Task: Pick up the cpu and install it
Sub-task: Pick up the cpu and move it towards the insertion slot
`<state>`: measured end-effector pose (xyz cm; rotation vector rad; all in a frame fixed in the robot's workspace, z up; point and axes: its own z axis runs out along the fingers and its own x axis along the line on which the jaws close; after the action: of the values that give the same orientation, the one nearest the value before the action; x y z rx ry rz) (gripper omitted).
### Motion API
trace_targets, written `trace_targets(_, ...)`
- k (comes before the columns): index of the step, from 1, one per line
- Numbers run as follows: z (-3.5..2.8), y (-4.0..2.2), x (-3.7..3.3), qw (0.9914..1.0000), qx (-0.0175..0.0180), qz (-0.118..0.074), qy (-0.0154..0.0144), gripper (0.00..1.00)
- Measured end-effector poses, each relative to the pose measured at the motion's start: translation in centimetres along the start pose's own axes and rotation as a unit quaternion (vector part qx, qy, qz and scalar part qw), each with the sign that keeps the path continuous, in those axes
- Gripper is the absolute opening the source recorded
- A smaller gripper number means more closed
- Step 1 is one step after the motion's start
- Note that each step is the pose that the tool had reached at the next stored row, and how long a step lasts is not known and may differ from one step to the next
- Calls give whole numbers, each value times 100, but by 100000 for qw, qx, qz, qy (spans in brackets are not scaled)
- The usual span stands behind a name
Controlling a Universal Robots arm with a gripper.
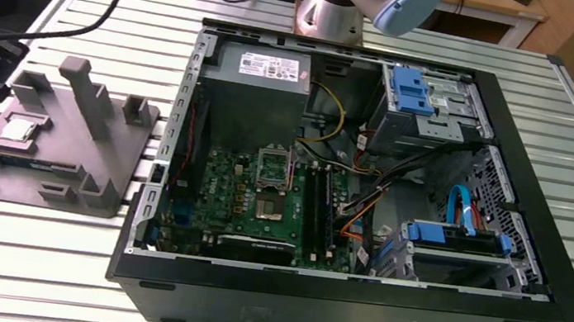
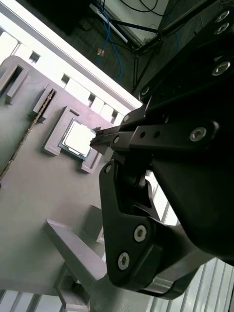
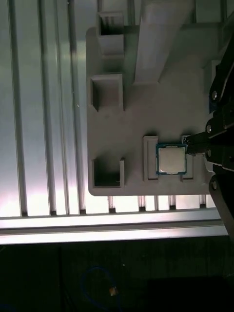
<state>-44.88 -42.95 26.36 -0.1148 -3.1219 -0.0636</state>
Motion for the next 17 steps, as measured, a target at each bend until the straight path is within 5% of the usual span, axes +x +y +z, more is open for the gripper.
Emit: trace_targets(17,153,-19,62,100000,4,-7,54,10)
